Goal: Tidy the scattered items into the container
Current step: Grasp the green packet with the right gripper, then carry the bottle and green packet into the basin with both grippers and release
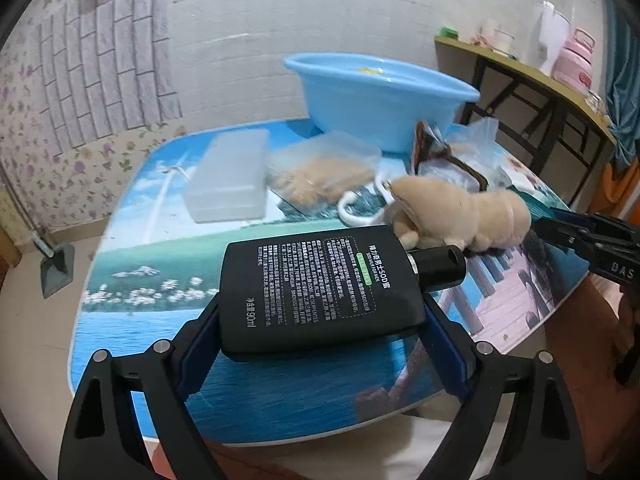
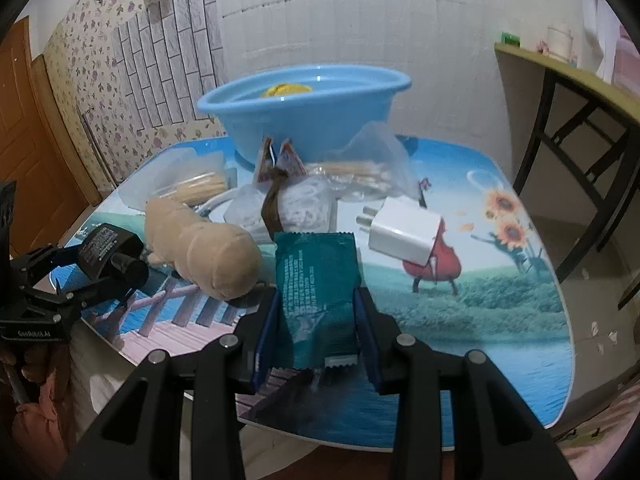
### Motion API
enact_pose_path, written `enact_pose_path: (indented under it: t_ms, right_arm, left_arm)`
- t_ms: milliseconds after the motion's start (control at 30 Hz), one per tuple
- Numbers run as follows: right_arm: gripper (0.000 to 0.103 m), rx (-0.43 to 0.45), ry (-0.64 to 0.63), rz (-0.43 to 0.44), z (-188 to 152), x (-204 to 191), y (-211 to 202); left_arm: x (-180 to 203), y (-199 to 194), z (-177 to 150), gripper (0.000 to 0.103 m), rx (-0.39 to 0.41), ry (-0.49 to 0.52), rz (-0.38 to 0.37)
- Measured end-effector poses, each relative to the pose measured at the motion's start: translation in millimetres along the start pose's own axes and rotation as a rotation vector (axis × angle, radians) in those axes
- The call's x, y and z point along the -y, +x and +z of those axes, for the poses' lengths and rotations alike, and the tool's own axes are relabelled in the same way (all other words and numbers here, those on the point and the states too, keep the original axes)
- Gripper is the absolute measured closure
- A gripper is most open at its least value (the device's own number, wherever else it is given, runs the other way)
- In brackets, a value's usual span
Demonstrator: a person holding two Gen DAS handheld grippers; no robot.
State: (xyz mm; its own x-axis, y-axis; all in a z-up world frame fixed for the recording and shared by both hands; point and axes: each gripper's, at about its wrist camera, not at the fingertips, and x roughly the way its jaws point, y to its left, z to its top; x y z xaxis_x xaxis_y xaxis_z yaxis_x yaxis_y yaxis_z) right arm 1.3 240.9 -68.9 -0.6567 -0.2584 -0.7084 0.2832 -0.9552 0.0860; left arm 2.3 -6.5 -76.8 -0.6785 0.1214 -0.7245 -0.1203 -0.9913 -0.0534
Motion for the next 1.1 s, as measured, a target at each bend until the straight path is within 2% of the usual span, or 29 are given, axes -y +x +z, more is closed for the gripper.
enact_pose_path:
  t_ms: [300,533,600,800,1100]
  right_arm:
    - [0.066,0.061,-0.009,0.052,15,-8,-17]
    - [0.066,0.112,-0.037,0.071,27,-15,-27]
    - [0.066,0.111,-0.042,0.077,28,-16,-25]
    - [0.066,0.084,-0.015,0.078,27,-7,-16]
    - [0.066,0.122,-0.017,0.089,39,-5,-21]
  left_arm:
    - [-5,-15,17,0.013,0.035,-0.036,-0.005]
    - [3,-16,35,0.014,0.045,-0.019,-0.024]
    - [6,-11,35,0.015,0.03,-0.005,-0.007]
    - [5,-8,36,0.015,0.019,-0.034,-0.032]
    - [9,-34,72,0.015,0.099,-0.018,-0.025]
